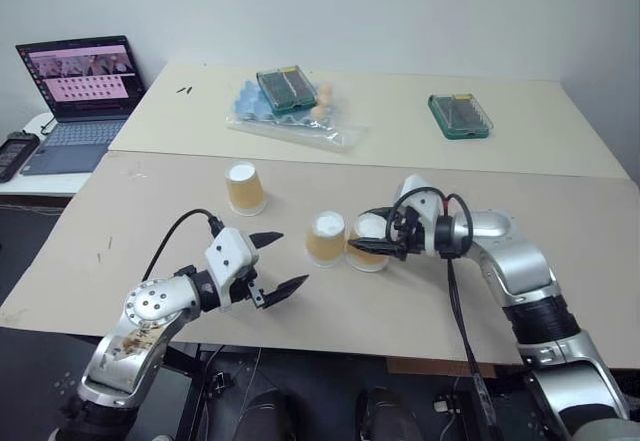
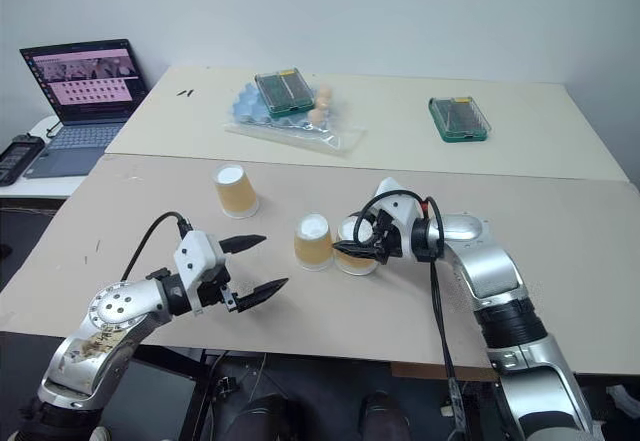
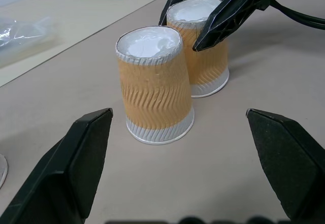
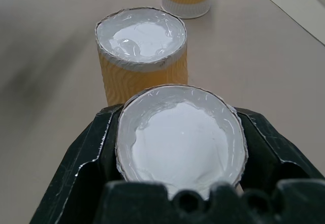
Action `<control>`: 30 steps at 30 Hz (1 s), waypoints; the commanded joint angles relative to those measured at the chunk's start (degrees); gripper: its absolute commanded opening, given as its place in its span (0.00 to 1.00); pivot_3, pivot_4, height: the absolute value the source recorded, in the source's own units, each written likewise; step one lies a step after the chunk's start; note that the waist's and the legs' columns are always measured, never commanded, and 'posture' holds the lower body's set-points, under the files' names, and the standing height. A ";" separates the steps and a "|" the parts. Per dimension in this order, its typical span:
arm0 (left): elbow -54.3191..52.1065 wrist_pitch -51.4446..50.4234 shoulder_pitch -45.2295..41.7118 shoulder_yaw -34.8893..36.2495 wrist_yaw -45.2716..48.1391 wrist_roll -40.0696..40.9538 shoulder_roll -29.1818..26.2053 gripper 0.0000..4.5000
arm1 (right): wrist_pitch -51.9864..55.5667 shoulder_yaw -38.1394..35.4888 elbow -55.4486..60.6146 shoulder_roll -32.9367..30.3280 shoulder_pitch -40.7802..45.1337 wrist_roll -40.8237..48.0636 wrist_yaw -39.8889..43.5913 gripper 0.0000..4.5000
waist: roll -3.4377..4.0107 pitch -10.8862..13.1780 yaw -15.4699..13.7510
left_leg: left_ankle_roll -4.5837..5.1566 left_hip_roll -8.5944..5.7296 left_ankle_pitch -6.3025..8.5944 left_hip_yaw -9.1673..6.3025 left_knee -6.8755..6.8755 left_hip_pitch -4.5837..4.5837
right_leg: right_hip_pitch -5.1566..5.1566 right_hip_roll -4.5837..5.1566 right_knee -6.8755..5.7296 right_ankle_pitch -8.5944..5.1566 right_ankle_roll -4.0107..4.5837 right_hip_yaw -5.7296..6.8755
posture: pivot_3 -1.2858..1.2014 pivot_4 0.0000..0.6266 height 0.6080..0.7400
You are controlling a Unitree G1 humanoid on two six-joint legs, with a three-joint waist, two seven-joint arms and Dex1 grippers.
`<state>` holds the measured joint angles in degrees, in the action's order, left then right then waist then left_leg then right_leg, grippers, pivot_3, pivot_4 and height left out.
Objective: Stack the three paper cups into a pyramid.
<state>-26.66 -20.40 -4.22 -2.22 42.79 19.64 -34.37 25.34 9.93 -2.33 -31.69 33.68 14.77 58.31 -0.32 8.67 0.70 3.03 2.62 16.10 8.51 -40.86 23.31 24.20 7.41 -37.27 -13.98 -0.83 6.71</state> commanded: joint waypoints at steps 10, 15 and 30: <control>-2.28 -0.49 -0.60 0.87 -0.86 0.33 -0.06 1.00 | -0.65 -1.70 0.62 1.52 1.96 0.70 -0.75 1.00 | 0.00 0.00 -0.05 | -0.01 -0.01 0.00 0.01 0.00 0.04 | 0.05 0.00 -0.03 0.00 0.00 -0.01 | 0.52 0.24 0.75; -2.14 -1.40 0.73 3.33 -3.70 0.63 0.92 1.00 | 4.83 -7.83 8.17 -2.74 1.71 7.16 0.78 1.00 | 0.00 0.00 -0.33 | 0.00 -0.02 0.00 -0.05 0.00 0.13 | 0.06 0.01 0.05 0.00 0.00 0.07 | 0.52 0.24 0.75; 23.81 6.49 -11.98 10.39 -14.21 -5.78 6.35 1.00 | 18.53 -13.25 31.34 -8.92 -8.48 14.88 -8.86 1.00 | -0.04 0.01 -1.48 | 0.08 -0.06 0.05 -0.11 -0.07 0.19 | 0.02 0.06 0.06 0.01 0.00 0.17 | 0.52 0.24 0.75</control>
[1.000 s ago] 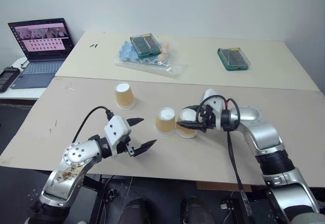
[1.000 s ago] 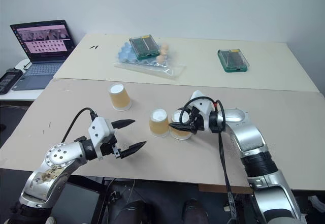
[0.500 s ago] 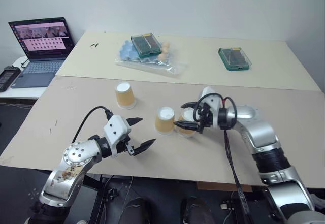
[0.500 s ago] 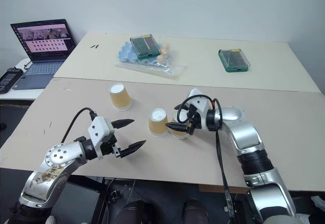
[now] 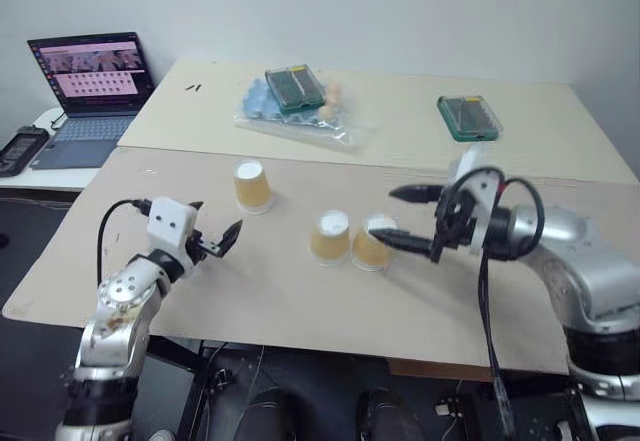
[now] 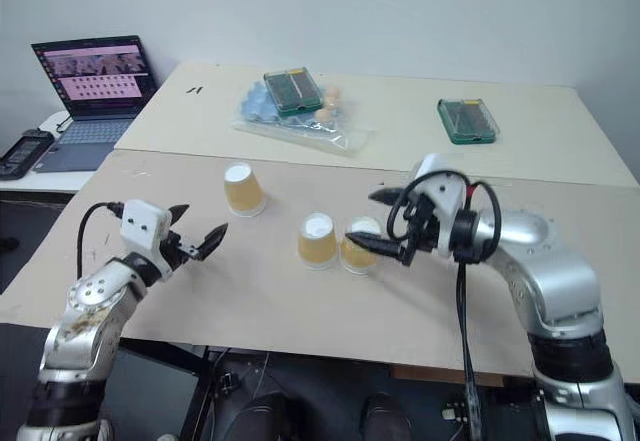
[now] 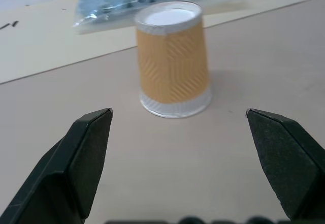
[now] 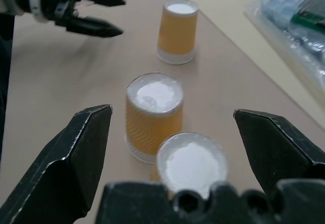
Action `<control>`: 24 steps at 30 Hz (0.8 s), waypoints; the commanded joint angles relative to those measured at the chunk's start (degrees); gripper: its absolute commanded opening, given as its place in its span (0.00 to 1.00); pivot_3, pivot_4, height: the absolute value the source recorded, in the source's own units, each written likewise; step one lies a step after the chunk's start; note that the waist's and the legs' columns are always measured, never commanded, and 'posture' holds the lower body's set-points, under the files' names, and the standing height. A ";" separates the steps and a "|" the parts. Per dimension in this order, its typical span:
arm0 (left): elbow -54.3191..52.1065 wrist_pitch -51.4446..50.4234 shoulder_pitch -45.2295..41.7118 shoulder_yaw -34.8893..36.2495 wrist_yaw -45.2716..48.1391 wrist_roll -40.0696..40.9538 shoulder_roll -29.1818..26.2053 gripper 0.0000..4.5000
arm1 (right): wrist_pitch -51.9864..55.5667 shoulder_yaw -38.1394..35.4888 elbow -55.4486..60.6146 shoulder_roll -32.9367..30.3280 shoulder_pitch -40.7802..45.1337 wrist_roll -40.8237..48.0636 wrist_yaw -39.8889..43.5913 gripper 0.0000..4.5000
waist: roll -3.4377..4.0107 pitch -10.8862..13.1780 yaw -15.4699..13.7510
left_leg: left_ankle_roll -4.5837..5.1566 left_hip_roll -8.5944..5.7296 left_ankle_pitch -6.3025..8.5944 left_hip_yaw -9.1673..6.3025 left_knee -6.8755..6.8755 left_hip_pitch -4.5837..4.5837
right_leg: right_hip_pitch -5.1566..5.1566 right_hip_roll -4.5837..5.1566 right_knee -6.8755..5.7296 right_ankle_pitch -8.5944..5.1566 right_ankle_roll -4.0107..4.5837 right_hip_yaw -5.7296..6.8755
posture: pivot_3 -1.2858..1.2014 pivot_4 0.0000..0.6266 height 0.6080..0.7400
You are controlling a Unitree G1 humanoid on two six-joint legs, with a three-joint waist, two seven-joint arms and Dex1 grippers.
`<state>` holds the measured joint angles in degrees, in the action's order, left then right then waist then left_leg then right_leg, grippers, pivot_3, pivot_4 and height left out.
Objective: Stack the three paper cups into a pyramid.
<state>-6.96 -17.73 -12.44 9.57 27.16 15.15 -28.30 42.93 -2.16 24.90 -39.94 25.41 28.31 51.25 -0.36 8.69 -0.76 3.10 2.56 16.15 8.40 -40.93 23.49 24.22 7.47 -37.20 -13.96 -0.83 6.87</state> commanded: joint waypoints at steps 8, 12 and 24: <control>26.83 13.70 -18.48 -6.17 8.10 -4.73 1.62 1.00 | 2.79 -3.68 6.39 -1.71 -2.46 2.82 -4.80 1.00 | -0.09 0.03 0.05 | 0.00 -0.05 -0.01 0.00 -0.02 0.03 | -0.01 -0.03 0.01 0.00 -0.01 0.08 | 0.52 0.24 0.75; 38.64 18.82 -25.33 -6.25 9.65 -5.90 2.07 1.00 | 3.37 -4.72 7.83 -2.80 -3.80 4.18 -5.37 1.00 | -0.19 0.09 0.08 | 0.00 -0.07 -0.01 -0.01 -0.03 0.06 | 0.01 -0.04 0.05 0.00 -0.02 0.12 | 0.52 0.24 0.75; 54.68 24.74 -36.26 -5.88 13.94 -6.32 5.23 1.00 | 3.25 -4.80 8.96 -3.49 -5.81 5.42 -7.56 1.00 | -0.35 0.18 0.13 | 0.01 -0.09 -0.01 -0.05 -0.08 0.15 | 0.03 -0.05 0.04 0.00 -0.05 0.14 | 0.52 0.24 0.75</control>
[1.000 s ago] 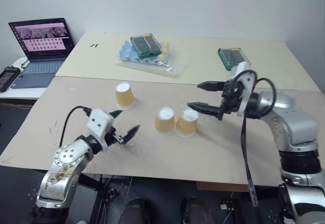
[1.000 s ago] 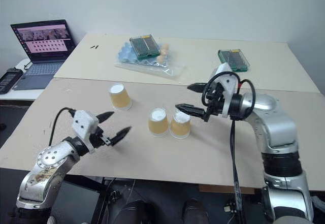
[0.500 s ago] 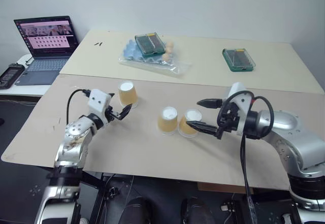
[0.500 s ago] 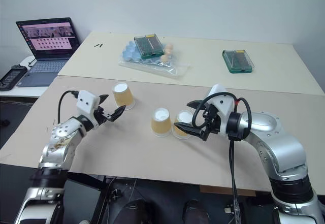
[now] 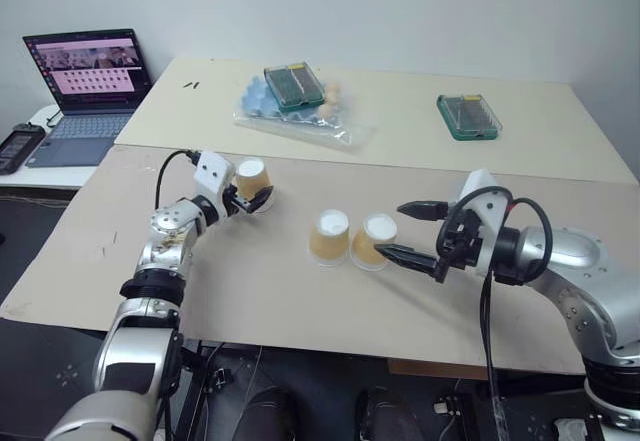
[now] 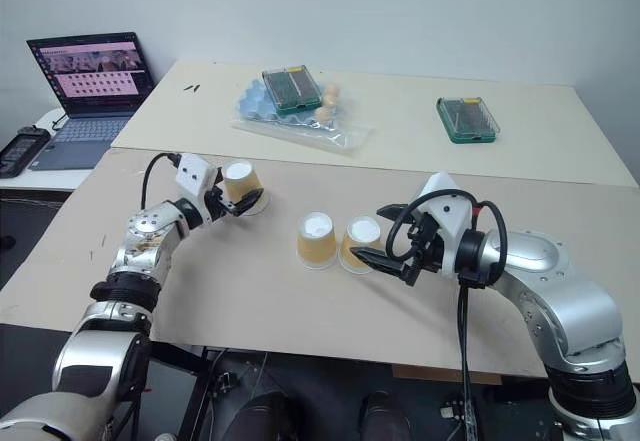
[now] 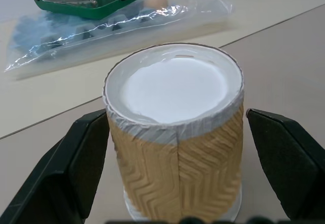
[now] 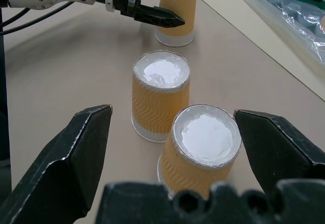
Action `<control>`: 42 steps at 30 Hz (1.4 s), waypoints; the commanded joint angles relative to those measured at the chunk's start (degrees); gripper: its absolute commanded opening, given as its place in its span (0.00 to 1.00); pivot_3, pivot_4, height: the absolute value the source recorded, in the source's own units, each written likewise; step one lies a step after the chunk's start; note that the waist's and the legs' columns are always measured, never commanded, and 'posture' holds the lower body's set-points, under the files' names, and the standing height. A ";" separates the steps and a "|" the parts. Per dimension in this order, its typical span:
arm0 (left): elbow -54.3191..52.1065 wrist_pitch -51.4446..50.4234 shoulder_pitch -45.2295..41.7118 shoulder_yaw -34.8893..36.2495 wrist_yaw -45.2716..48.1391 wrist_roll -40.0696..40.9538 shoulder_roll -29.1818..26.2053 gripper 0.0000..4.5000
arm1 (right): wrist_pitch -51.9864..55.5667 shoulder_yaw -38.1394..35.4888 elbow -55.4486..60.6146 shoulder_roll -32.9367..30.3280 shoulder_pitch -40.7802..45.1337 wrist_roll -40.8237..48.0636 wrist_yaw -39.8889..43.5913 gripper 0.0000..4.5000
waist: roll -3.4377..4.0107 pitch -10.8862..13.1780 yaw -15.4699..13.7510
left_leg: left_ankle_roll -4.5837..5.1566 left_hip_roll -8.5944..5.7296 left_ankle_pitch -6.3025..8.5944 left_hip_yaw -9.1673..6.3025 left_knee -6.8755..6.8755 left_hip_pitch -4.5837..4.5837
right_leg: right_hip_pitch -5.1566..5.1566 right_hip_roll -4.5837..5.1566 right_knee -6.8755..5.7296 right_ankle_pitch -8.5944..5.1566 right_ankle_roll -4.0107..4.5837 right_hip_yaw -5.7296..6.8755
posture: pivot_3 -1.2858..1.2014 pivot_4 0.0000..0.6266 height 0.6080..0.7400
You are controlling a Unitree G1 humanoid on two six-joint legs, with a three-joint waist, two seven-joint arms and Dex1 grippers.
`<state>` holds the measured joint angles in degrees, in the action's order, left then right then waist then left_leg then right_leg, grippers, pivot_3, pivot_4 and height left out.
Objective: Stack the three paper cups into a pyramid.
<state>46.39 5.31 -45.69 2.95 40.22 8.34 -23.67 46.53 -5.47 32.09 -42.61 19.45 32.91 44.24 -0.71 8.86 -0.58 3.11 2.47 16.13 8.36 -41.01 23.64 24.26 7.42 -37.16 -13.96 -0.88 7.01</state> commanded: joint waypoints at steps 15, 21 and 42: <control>1.15 1.94 -4.18 1.24 1.35 0.28 2.08 0.58 | -0.95 0.09 1.23 -0.46 0.11 -0.07 -1.66 1.00 | -0.05 0.03 0.00 | 0.01 -0.01 0.00 -0.05 -0.06 0.08 | 0.02 0.00 0.00 0.00 -0.02 0.03 | 0.52 0.24 0.75; -0.48 0.75 -5.90 1.00 1.76 0.62 2.33 0.58 | -1.26 0.70 0.40 -0.28 0.54 -0.79 -2.37 1.00 | -0.06 0.04 -0.03 | 0.01 -0.02 0.00 -0.06 -0.08 0.09 | 0.02 0.00 -0.01 0.00 -0.02 0.03 | 0.52 0.24 0.75; -20.93 -33.94 -16.16 -7.68 35.80 19.11 3.89 0.58 | -0.84 -6.82 3.03 -1.19 -8.79 0.58 -5.63 1.00 | -0.25 0.16 0.08 | 0.03 0.00 0.00 -0.15 -0.53 0.14 | -0.03 -0.07 -0.24 0.03 -0.18 -0.02 | 0.52 0.24 0.75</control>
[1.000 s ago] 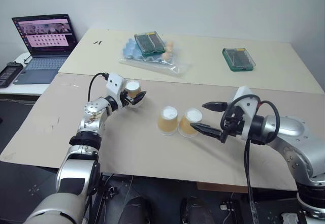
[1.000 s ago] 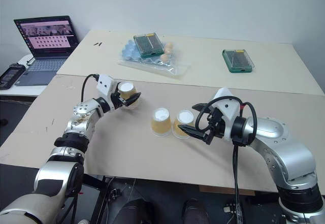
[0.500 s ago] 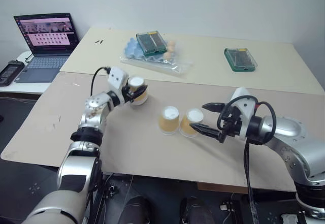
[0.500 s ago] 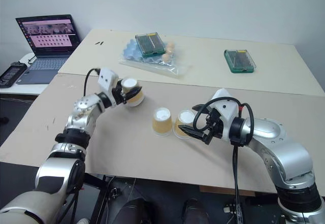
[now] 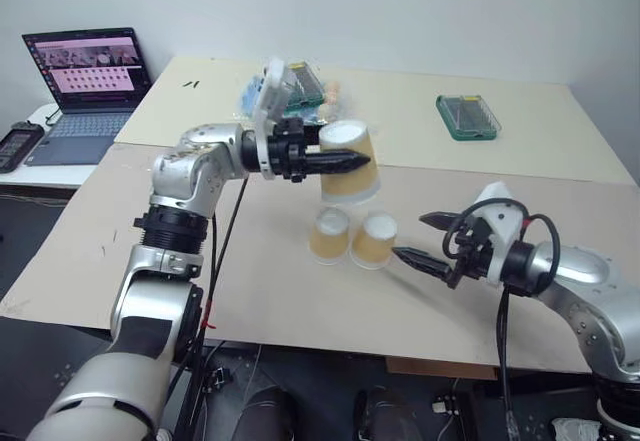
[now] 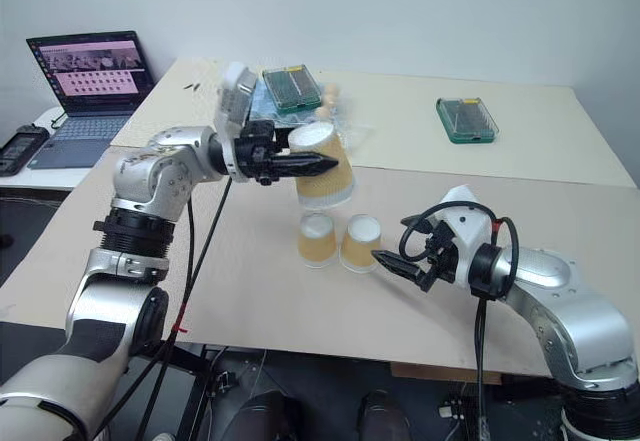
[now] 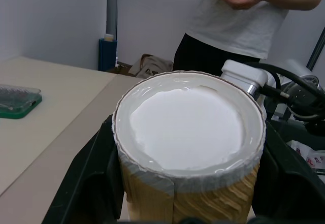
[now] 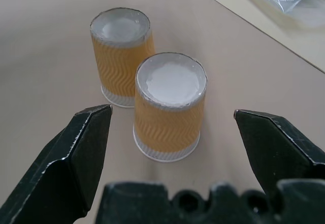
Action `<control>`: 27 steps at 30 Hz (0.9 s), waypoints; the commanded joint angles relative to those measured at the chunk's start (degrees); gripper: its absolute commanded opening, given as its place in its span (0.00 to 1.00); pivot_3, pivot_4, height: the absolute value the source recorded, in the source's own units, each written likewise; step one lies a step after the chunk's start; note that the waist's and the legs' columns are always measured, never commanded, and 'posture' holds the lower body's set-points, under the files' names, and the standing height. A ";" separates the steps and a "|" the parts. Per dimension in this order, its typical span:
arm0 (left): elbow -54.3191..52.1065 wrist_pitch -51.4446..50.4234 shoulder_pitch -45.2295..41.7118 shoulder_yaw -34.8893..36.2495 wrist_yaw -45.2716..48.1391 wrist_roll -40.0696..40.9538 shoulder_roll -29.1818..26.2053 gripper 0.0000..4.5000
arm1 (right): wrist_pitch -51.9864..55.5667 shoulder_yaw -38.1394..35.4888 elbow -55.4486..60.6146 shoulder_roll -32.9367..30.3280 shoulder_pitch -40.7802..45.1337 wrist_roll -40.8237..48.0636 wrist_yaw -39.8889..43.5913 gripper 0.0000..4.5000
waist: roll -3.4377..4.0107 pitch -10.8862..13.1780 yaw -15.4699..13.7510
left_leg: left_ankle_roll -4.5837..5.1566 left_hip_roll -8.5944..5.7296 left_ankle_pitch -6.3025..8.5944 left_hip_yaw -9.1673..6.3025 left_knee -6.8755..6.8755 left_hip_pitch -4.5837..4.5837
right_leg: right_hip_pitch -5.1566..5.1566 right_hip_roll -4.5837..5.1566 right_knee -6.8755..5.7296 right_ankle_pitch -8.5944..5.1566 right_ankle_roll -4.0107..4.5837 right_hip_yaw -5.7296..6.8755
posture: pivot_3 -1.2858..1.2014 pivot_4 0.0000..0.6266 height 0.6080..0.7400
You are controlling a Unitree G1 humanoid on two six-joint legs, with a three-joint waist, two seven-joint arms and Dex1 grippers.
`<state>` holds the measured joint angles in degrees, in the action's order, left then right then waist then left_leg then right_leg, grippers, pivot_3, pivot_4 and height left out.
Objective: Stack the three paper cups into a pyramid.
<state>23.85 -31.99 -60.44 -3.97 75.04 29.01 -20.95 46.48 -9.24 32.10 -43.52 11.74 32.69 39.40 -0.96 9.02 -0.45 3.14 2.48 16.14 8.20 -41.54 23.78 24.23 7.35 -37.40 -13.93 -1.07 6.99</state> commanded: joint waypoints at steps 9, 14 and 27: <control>9.11 10.68 -2.64 -4.24 3.55 -6.46 6.42 0.58 | 0.21 -5.57 6.36 -0.15 -4.92 2.31 -3.00 1.00 | -0.01 0.01 -0.29 | 0.04 -0.01 0.02 -0.01 -0.15 0.07 | 0.03 0.02 -0.12 0.00 0.00 -0.01 | 0.52 0.24 0.75; 11.86 13.59 -3.63 -5.02 4.54 -8.69 8.18 0.58 | 0.48 -5.95 7.51 -0.27 -5.77 3.47 -4.32 1.00 | -0.02 0.01 -0.22 | 0.05 0.01 0.03 -0.02 -0.17 0.07 | 0.06 0.02 -0.16 0.00 0.00 -0.04 | 0.52 0.24 0.75; 15.75 16.18 -5.01 -3.95 5.42 -11.62 7.51 0.58 | 0.14 -5.10 7.48 -0.35 -5.68 4.34 -5.67 1.00 | -0.02 0.01 -0.20 | 0.12 0.02 0.07 -0.03 -0.18 0.07 | 0.06 0.03 -0.17 0.00 0.01 -0.07 | 0.52 0.24 0.75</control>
<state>39.58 -16.98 -63.42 -8.78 80.17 17.86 -13.05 46.92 -13.08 38.40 -43.51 5.44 36.36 34.00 -0.98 9.03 -0.65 3.26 2.49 16.21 8.18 -41.73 23.85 24.29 7.37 -37.56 -13.93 -1.06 6.93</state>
